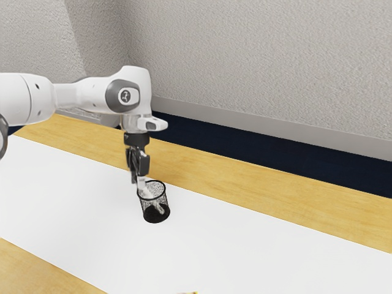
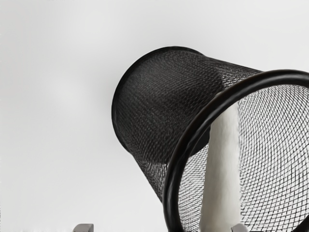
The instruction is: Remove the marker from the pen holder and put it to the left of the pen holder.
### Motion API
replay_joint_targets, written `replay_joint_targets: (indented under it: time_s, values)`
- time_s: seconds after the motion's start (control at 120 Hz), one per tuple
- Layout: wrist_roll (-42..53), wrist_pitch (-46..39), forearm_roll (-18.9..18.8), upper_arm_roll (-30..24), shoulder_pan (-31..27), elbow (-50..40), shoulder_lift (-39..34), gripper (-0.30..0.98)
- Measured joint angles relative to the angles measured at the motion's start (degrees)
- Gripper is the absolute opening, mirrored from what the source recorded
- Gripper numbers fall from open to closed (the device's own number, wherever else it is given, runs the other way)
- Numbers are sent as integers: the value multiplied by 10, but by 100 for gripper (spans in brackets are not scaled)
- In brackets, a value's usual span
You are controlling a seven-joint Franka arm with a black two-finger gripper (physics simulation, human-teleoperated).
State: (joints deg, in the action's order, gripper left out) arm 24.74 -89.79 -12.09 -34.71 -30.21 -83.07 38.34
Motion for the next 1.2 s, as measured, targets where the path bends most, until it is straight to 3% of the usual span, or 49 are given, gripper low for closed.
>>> replay_joint_targets:
  time_s: [0.608, 0.867, 1.067, 1.2]
  values:
    - [-11, -8, 8, -8, -4, 6, -43, -4]
    - [-13, -10, 9, -64, -73, -40, -111, -9]
    - [-12, -4, 10, -76, -103, -44, -169, -10]
    - [-7, 1, 13, -74, -141, -44, -166, -10]
